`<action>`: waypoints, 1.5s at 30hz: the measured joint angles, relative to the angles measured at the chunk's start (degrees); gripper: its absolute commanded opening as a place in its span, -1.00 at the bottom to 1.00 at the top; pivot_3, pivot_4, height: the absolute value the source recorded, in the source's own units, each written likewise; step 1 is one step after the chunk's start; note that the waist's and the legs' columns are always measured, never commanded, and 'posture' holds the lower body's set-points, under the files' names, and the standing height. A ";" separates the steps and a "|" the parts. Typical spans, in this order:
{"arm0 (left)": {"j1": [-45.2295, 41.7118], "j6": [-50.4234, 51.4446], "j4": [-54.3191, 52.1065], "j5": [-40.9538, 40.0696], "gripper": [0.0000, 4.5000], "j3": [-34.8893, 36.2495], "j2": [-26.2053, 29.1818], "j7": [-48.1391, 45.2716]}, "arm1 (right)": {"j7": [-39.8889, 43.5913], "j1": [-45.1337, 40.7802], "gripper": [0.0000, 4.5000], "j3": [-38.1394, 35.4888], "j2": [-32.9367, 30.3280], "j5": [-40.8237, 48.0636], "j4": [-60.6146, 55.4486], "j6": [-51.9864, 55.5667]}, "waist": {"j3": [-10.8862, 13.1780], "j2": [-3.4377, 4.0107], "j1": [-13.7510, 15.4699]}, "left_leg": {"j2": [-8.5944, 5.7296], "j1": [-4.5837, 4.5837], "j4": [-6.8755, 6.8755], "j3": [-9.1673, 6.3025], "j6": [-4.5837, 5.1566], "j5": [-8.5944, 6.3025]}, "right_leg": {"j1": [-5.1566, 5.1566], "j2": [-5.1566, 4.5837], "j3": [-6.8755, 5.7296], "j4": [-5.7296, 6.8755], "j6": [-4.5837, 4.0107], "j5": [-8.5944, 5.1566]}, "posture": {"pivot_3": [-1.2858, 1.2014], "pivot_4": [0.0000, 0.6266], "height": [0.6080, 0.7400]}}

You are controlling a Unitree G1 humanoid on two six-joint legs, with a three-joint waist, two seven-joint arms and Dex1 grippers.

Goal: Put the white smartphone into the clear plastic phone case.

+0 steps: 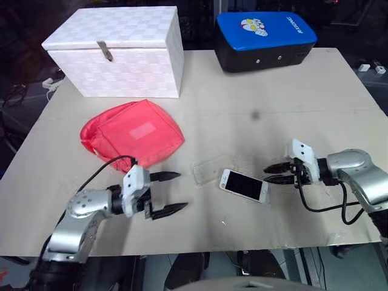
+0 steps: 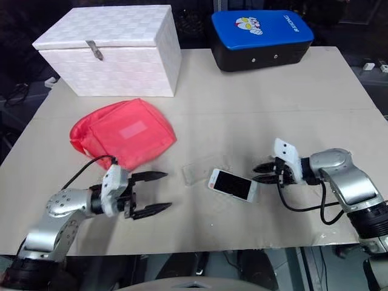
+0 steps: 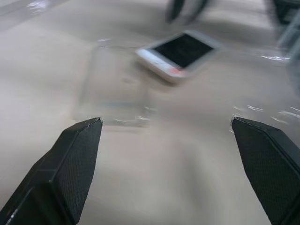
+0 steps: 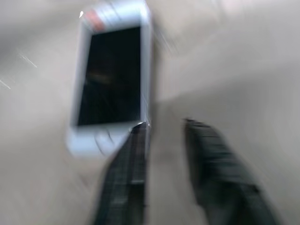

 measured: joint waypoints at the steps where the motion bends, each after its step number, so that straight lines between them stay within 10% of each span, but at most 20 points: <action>1: -2.11 2.71 0.00 0.60 1.00 -0.57 -0.04 1.78 | -0.95 0.43 0.26 -0.16 0.47 0.48 -2.34 0.83 | 0.00 -0.01 -0.08 | -0.01 0.00 0.01 0.01 0.00 0.00 | 0.00 0.00 0.01 0.01 0.01 0.00 | 0.03 -0.52 1.00; 12: -29.87 13.01 16.27 15.90 1.00 -18.95 -4.33 4.61 | -13.24 6.86 0.26 1.97 3.27 -4.25 -15.48 2.08 | 0.02 -0.04 -0.31 | -0.08 -0.14 0.11 0.04 -0.05 0.04 | -0.18 0.05 0.05 0.10 0.05 0.02 | 0.03 -0.52 1.00; 23: -33.16 23.41 14.81 17.58 -0.97 -20.67 -6.28 2.48 | -18.17 7.07 0.29 13.47 3.80 -16.36 -17.95 -0.44 | -0.04 -0.06 -1.42 | -0.08 -0.08 0.47 0.06 -0.05 0.04 | -0.13 0.07 0.11 0.40 0.07 0.03 | 0.03 -0.52 1.00; 36: -26.02 74.51 -6.77 10.90 -0.97 5.51 -20.32 26.31 | -30.09 6.19 0.29 11.17 6.92 -26.55 -14.98 8.51 | -0.06 -0.13 -1.64 | -0.06 -0.01 0.98 0.10 -0.09 0.05 | -0.11 0.16 0.21 0.98 0.09 0.02 | 0.03 -0.52 1.00; 45: -23.44 78.11 -10.03 0.98 -0.97 16.84 -28.98 43.01 | -32.56 2.76 0.29 8.60 11.16 -26.31 -7.04 6.90 | -0.18 -0.32 -1.51 | -0.06 0.16 0.97 0.10 -0.15 0.06 | 0.08 0.12 0.22 0.97 0.09 0.04 | 0.03 -0.52 1.00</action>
